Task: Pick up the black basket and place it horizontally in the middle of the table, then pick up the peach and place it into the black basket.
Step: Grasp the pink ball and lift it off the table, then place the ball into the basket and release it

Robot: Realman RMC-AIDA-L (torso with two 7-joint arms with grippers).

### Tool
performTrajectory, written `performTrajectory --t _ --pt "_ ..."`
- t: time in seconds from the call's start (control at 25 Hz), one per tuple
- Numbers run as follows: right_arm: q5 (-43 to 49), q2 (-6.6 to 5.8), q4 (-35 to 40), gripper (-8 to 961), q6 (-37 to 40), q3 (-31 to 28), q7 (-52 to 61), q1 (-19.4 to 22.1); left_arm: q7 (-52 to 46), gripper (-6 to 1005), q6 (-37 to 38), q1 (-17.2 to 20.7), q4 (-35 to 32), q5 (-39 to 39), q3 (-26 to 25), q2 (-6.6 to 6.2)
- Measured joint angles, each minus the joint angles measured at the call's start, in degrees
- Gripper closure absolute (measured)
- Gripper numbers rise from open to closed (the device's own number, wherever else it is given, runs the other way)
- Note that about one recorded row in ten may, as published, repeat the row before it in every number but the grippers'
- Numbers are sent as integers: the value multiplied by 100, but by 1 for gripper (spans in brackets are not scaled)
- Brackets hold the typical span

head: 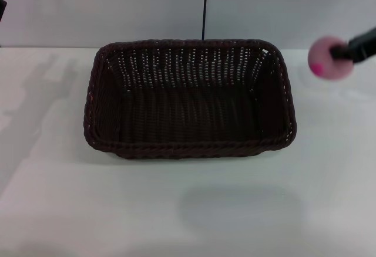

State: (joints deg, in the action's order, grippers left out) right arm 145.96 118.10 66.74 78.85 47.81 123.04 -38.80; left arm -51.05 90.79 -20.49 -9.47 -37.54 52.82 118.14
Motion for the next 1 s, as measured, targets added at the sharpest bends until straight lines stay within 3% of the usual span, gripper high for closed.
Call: performTrajectory --t 0.16,0.2,0.24,0.28,0.4,0.52,0.6,0.88,1.0 --pt "-758 26 408 888 -6 -6 0 165 -10 486 0 14 -2 -4 0 -2" --pt "-1578 28 613 897 2 23 -73 309 -10 486 8 40 -3 -6 0 -3" --pt "-1578 28 613 905 2 23 -73 309 -10 486 8 40 -3 -6 0 -3" --pt "-2346 15 686 914 109 136 -263 413 -10 486 13 49 3 -7 1 -3" --pt "-3056 7 630 917 339 395 -483 424 -10 486 17 53 32 -8 0 -1" --pt "-3180 7 531 921 391 654 -537 369 -10 486 19 54 38 -9 0 4" --pt "-3109 9 321 923 316 1171 -597 242 -10 486 20 54 39 -9 0 5" --pt "-2968 10 -208 910 157 1630 -650 16 -5 486 -5 54 42 -8 0 7" --pt "-2967 6 -272 812 152 1635 -659 -1 2 486 -8 54 42 -8 0 7"
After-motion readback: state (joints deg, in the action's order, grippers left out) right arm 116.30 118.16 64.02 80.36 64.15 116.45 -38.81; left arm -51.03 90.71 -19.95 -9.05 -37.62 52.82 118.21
